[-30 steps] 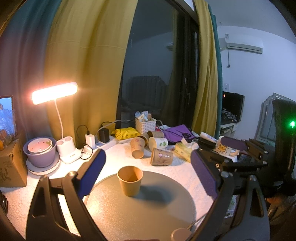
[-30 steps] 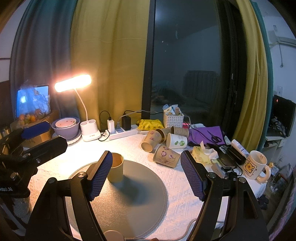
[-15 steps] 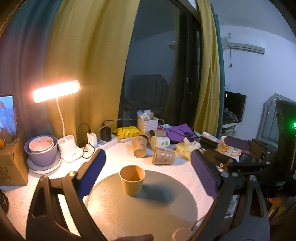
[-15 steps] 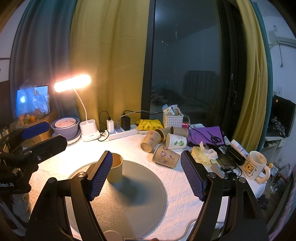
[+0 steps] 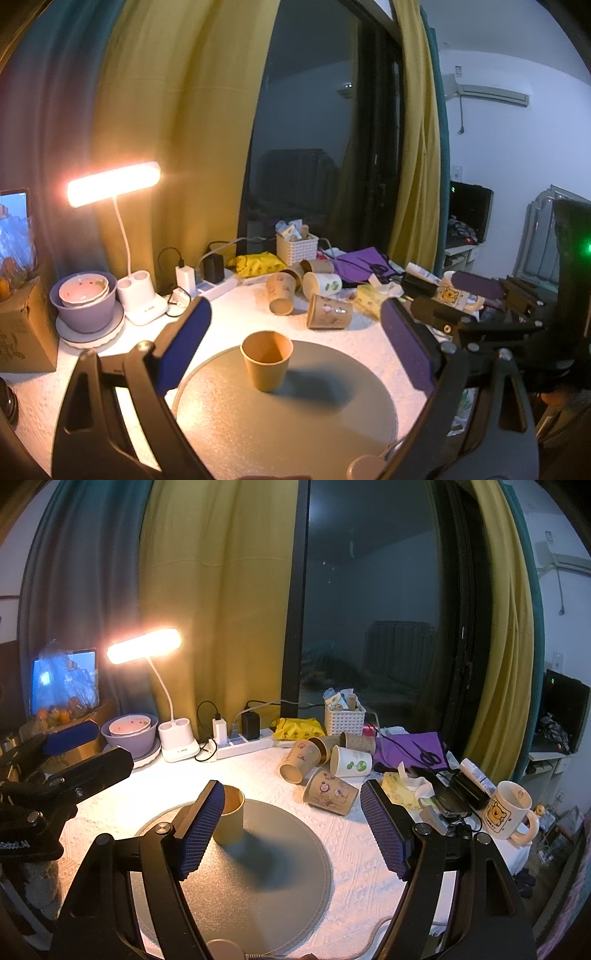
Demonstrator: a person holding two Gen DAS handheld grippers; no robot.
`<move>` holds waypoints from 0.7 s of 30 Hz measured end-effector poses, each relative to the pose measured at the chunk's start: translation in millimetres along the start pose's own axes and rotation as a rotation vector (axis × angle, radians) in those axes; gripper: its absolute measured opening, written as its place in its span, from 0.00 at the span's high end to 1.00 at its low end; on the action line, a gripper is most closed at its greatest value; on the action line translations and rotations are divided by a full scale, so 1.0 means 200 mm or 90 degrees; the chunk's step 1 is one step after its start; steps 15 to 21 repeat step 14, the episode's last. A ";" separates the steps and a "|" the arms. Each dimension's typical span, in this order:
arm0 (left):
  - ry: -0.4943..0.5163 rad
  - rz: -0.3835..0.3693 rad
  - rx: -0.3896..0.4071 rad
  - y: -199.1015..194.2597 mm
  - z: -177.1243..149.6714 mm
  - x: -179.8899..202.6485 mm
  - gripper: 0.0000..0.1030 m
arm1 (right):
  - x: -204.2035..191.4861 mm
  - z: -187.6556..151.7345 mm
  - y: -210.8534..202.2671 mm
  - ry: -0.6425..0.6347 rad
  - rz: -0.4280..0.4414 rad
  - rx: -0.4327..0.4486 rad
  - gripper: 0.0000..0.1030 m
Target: Flip cup upright
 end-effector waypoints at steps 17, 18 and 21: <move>0.003 -0.029 -0.001 0.00 -0.02 0.03 0.09 | 0.00 0.00 0.00 0.000 0.000 -0.002 0.24; 0.003 -0.029 -0.001 0.00 -0.02 0.03 0.09 | 0.00 0.00 0.00 0.000 0.000 -0.002 0.24; 0.003 -0.029 -0.001 0.00 -0.02 0.03 0.09 | 0.00 0.00 0.00 0.000 0.000 -0.002 0.24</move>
Point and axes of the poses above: each gripper's, at about its wrist camera, not at the fingertips, and y roughly the way its jaws point, x to its right, z to its top, the point moved 6 cm from there along y, roughly the way its jaws point, and after that the axes turned 7 degrees about z, right-handed, at the moved point
